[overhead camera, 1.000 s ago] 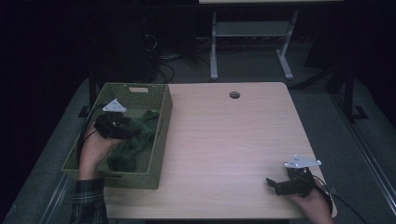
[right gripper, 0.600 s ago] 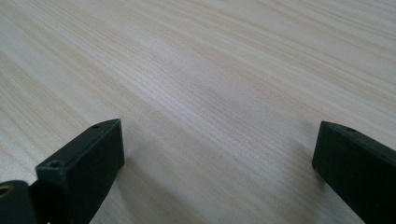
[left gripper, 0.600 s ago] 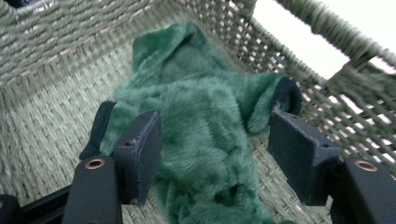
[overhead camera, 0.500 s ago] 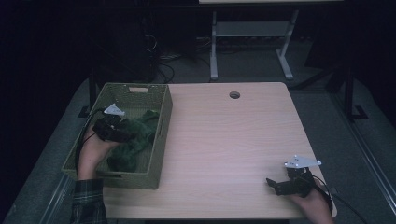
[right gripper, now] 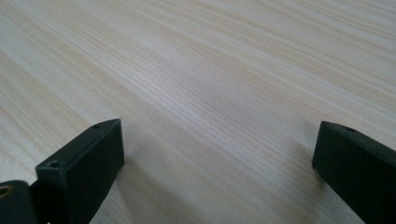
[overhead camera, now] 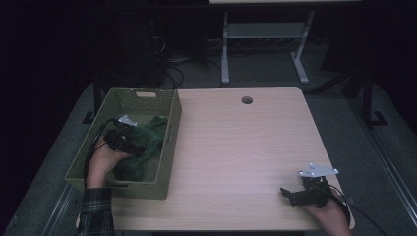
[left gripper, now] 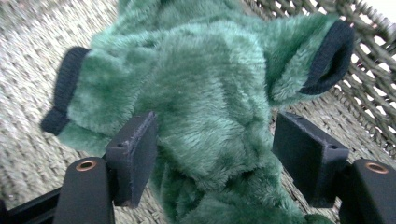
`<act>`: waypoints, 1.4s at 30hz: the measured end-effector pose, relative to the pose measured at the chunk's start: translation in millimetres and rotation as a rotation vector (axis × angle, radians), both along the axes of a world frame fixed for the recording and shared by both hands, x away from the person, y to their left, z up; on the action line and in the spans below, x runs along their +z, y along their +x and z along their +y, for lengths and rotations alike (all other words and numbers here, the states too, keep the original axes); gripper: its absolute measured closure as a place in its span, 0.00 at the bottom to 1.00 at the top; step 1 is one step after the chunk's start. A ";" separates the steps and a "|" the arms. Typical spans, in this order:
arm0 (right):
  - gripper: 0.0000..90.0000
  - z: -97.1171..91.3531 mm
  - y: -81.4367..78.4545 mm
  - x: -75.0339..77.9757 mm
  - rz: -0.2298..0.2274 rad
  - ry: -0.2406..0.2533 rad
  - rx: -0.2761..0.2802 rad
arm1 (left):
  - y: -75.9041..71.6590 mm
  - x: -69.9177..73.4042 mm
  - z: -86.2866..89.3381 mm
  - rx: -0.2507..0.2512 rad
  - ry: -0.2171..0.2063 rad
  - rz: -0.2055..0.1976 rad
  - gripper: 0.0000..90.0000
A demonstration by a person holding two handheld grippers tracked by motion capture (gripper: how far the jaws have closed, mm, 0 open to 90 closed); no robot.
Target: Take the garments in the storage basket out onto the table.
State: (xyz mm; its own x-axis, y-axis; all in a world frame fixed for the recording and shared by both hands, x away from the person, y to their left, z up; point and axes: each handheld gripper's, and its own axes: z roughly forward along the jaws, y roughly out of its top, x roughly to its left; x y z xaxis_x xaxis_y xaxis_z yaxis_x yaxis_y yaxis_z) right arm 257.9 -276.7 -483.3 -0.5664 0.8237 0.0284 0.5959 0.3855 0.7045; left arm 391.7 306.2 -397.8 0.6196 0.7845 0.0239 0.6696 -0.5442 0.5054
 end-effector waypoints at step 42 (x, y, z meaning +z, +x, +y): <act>0.02 0.0 0.0 0.0 0.000 0.000 0.000 | -0.9 11.3 13.8 0.045 -0.188 0.089 0.87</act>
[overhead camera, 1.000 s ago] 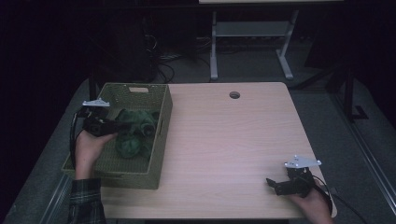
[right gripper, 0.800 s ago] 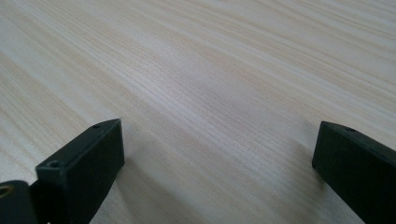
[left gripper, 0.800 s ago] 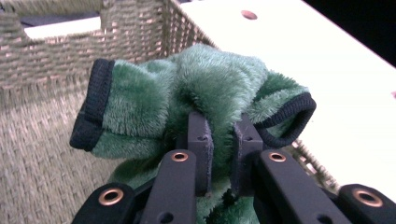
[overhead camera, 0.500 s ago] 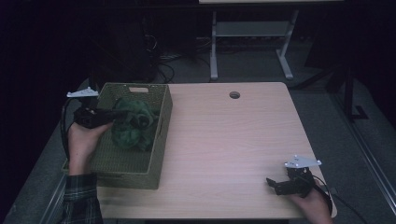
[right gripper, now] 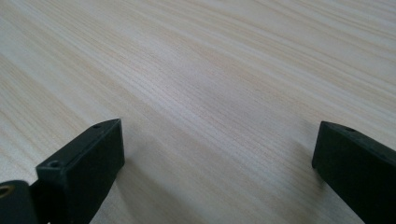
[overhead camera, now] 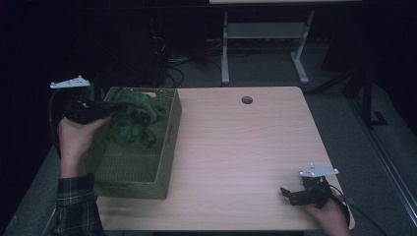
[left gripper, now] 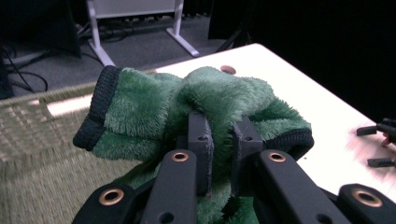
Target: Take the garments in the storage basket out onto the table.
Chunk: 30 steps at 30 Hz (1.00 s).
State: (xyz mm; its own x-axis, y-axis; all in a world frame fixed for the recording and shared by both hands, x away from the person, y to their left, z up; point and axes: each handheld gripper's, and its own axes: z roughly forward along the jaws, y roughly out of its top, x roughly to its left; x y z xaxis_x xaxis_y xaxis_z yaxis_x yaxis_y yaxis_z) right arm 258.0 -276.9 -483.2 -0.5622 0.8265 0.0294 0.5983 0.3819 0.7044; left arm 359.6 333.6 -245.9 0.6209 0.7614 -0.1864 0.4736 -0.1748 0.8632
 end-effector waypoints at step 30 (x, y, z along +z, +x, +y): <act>0.02 0.0 0.0 0.0 0.000 0.000 0.000 | 2.2 28.9 -71.8 -0.149 -0.036 -0.071 0.90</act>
